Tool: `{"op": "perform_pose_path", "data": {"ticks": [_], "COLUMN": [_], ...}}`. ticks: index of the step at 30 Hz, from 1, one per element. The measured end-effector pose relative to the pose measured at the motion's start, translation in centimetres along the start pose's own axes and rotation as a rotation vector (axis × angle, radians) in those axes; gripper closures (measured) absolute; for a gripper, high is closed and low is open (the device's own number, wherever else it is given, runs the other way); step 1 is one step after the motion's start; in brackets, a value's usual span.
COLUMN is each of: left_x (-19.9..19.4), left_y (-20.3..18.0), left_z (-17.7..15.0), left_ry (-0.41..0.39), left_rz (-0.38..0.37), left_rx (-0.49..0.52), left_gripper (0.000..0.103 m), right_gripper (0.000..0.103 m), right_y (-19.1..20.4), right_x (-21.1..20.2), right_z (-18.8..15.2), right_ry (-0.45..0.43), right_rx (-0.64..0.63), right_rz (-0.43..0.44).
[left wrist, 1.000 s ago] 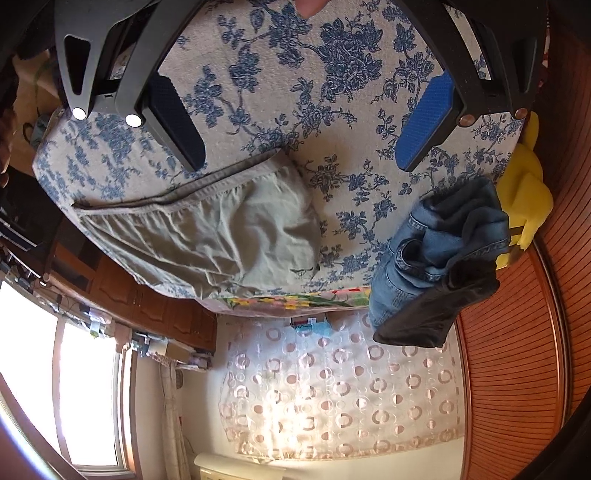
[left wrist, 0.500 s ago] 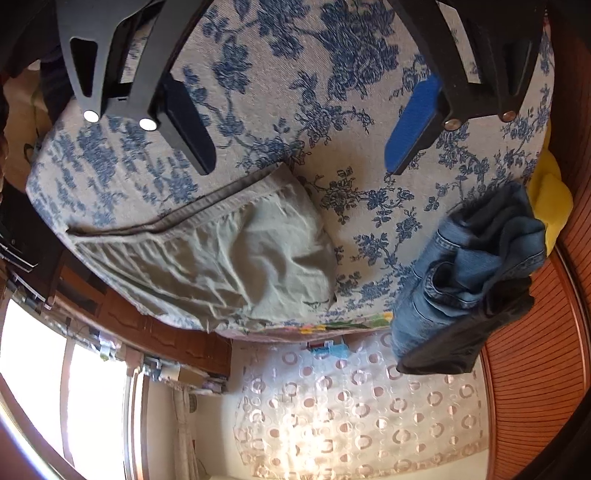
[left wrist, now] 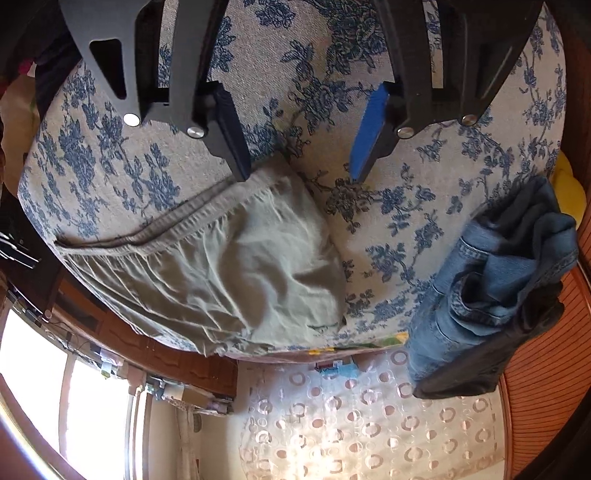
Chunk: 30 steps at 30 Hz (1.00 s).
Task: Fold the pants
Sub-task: 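Grasp the grey-green pants' edge with the left gripper while the right gripper grasps it too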
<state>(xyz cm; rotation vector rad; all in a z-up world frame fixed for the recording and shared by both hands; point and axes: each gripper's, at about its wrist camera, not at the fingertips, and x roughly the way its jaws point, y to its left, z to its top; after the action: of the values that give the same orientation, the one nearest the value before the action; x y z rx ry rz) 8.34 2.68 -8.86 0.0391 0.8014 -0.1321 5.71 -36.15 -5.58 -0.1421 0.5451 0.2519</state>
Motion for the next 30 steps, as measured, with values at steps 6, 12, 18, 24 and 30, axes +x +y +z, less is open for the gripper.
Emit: {"op": "perform_pose_path", "data": {"ticks": [6,12,18,24,30], "left_x": [0.6,0.7,0.8,0.9,0.0], "left_y": [-0.1,-0.1,0.0,0.2,0.1], "left_z": [0.0,0.7,1.0,1.6,2.0], "left_ry": [0.019,0.004,-0.003,-0.017,-0.053], "left_rz": [0.008,-0.003,-0.028,-0.037,-0.050], "left_rx": [0.012,0.011,-0.004,-0.011,-0.011], "left_gripper": [0.049,0.070,0.079,0.086,0.093], "right_gripper": [0.036,0.059,0.059,0.059,0.087], "right_y": [0.1,-0.4,-0.4,-0.2,-0.1], "right_x": [-0.6,-0.1,0.1,-0.2,0.1], "right_z": [0.6,1.0,1.0,1.3,1.9], "right_ry": [0.036,0.072,0.105,0.113,0.117], "right_rx": [0.007,0.012,0.033,0.046,0.036], "right_rz": [0.002,0.004,0.050,0.083,0.130]}}
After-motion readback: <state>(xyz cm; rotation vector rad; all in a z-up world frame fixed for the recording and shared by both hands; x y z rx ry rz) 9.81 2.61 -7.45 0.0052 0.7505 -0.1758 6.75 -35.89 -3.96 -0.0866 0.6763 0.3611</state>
